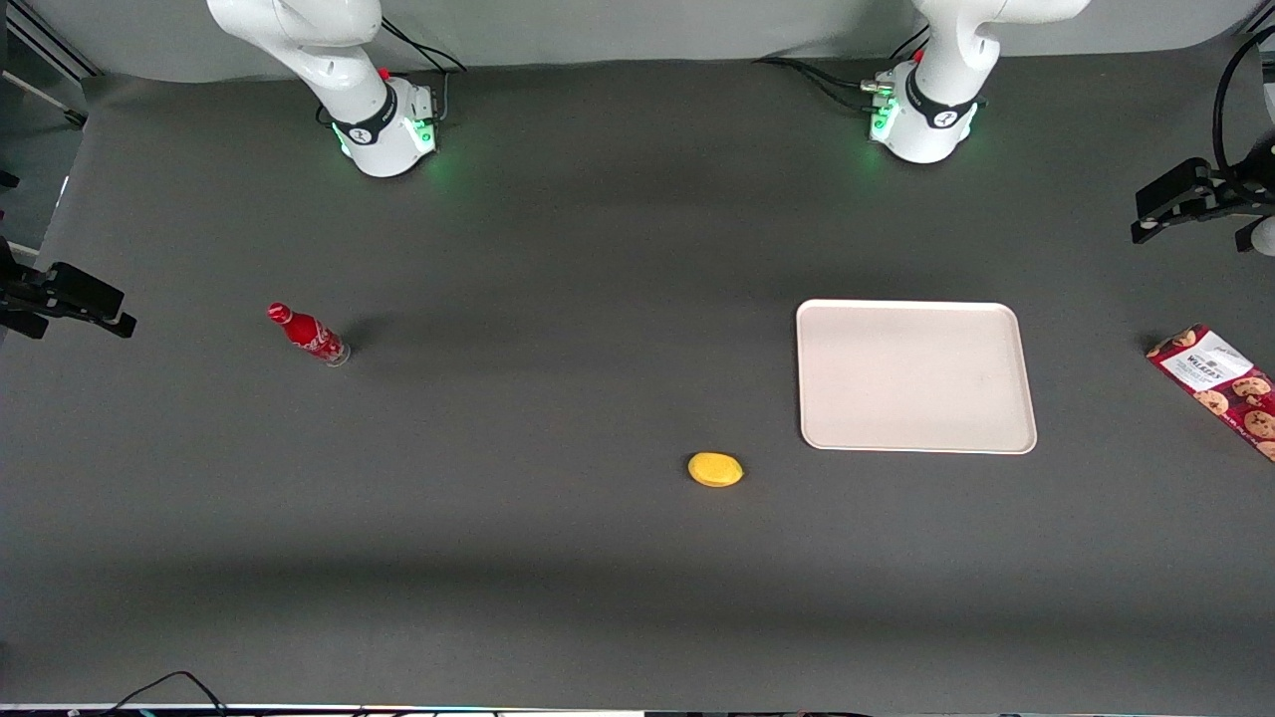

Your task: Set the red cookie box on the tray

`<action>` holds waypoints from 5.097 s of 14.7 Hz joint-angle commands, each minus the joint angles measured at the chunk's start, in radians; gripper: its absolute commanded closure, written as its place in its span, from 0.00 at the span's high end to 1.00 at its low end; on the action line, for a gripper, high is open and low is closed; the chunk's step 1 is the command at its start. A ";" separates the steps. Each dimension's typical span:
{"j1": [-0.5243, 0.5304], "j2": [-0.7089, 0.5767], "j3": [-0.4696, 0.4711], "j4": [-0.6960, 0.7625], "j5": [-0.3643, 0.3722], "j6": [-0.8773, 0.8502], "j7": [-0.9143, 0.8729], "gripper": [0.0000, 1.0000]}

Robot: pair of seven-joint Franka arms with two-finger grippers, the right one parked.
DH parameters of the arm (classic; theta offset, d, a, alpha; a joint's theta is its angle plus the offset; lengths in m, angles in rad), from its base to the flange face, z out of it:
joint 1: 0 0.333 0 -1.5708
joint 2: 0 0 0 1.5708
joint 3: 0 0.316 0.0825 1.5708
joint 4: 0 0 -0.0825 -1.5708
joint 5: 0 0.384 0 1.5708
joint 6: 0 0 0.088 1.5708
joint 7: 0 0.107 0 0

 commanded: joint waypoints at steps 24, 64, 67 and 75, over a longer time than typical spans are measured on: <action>0.196 0.757 0.555 -0.139 -0.565 0.799 0.659 1.00; 0.071 0.100 0.111 -0.296 -0.019 0.197 0.128 0.00; 0.070 0.105 0.109 -0.485 -0.020 0.425 0.127 0.00; 0.065 0.191 0.062 -0.759 -0.020 0.888 0.122 0.00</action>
